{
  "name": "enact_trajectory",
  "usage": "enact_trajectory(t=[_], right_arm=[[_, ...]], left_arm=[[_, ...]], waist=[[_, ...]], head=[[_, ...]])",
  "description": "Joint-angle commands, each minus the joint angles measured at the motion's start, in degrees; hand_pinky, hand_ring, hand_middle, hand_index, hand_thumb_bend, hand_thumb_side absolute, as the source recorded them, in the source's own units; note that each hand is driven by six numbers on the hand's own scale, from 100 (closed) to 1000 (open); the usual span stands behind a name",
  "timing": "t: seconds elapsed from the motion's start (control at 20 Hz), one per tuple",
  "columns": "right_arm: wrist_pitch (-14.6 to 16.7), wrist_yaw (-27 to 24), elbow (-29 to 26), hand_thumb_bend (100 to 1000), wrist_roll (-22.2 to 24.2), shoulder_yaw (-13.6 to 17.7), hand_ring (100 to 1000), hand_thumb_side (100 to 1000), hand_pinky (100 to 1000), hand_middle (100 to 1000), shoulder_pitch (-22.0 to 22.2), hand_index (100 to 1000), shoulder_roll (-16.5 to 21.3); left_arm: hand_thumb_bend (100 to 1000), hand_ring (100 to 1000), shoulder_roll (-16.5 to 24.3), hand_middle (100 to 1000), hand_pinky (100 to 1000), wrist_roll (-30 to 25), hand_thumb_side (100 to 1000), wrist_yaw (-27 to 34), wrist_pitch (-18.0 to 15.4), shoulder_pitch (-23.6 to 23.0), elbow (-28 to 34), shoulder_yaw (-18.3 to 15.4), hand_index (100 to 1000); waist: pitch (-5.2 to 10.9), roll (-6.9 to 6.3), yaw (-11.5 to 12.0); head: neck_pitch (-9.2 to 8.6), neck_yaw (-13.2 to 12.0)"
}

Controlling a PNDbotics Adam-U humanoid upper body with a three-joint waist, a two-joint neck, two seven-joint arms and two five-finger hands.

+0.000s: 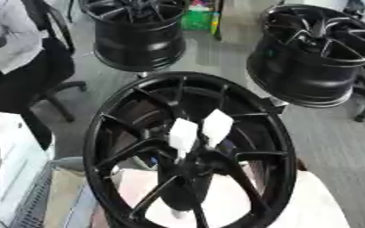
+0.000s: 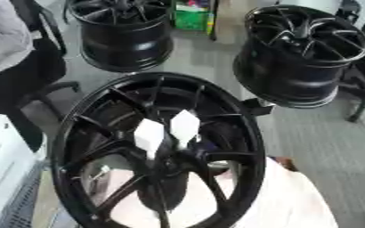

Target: Pull the pin out of the wheel hub.

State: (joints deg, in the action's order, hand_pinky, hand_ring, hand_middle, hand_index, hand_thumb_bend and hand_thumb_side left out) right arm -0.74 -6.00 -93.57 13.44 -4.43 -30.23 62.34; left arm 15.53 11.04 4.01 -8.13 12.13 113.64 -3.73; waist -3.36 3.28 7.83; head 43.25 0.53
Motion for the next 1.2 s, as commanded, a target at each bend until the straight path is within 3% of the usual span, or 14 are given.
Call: enact_trajectory(t=[0.05,0.45,0.65,0.8,1.2], right_arm=[[1.0,4.26,-0.55,100,4.6,-2.58,779,367,842,761,-2.38,813,3.3],[7.81,11.01,-2.15,100,17.92,-11.31,810,419,870,775,-5.93,837,4.89],[10.87,12.37,-2.82,168,23.97,-14.74,836,449,883,796,-8.5,856,3.83],[12.27,12.37,-2.24,161,28.03,-16.96,833,455,882,792,-11.59,855,1.93],[9.86,14.76,-4.72,178,27.66,-21.75,827,452,878,783,-15.36,847,-1.15]], left_arm=[[100,859,0.85,671,754,-0.1,697,0.1,-0.02,0.96,0.95,-0.03,841],[100,859,1.16,670,754,-0.4,697,0.29,0.15,1.09,0.95,0.22,841],[100,859,1.27,670,753,-0.54,697,0.38,0.23,1.08,0.95,0.34,841],[100,859,1.24,670,753,-0.59,697,0.47,0.26,1.01,0.95,0.38,841],[100,860,1.09,669,754,-0.65,698,0.6,0.41,0.82,0.95,0.42,841]], waist=[[0.59,-0.01,0.12],[0.57,0.57,0.71],[0.59,0.69,0.87],[0.63,0.69,0.79],[0.7,0.67,0.72]], head=[[-0.07,0.68],[-0.09,1.84],[-0.13,2.12],[-0.07,2.32],[-0.13,2.49]])
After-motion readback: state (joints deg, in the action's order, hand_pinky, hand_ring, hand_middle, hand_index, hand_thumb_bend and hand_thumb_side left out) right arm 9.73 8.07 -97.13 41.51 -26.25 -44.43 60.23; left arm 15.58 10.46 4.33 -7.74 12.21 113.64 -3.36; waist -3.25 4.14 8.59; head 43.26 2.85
